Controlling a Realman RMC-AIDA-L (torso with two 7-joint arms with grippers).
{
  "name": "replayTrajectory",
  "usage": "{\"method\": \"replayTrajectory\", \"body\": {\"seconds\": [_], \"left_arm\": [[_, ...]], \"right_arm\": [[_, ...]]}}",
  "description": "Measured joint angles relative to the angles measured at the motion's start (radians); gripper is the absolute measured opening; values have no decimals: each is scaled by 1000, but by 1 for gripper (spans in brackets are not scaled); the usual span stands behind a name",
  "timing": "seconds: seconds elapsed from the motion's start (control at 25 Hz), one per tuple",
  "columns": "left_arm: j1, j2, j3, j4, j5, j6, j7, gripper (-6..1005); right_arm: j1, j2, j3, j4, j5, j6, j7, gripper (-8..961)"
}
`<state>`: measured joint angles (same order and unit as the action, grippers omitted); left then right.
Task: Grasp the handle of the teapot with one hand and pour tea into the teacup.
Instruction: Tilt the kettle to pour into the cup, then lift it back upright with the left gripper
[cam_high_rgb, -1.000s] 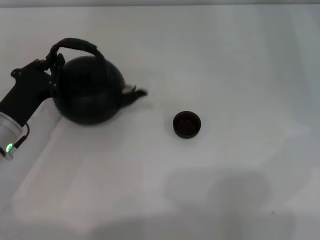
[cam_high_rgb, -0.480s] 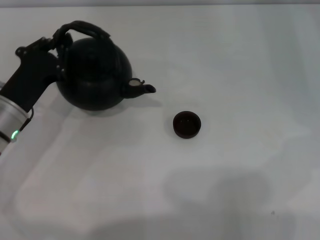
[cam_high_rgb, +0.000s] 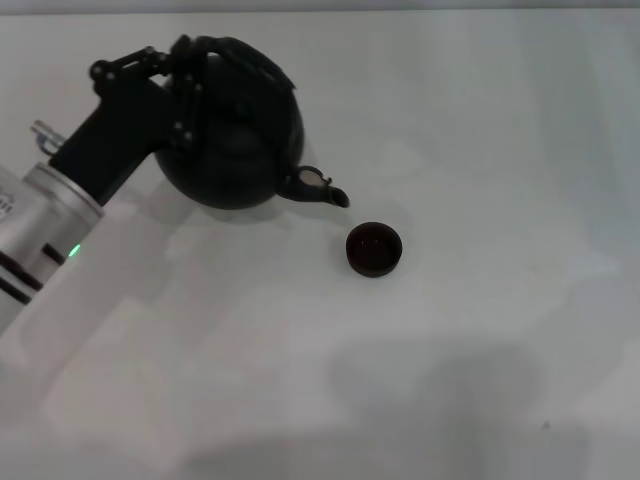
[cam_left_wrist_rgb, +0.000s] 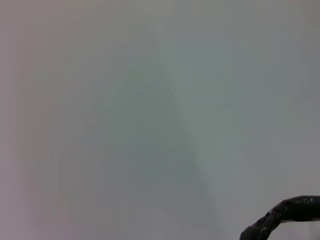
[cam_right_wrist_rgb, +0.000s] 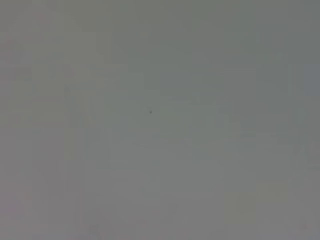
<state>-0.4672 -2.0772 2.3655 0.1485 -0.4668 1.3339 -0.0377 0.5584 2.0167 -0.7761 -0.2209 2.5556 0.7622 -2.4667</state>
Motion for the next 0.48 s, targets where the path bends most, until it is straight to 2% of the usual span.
{"method": "replayTrajectory", "body": {"seconds": [0.48], "left_arm": [[-19, -3, 1, 18, 76, -31, 108, 115]], "right_arm": [[-5, 2, 0, 12, 2, 6, 2, 851]]}}
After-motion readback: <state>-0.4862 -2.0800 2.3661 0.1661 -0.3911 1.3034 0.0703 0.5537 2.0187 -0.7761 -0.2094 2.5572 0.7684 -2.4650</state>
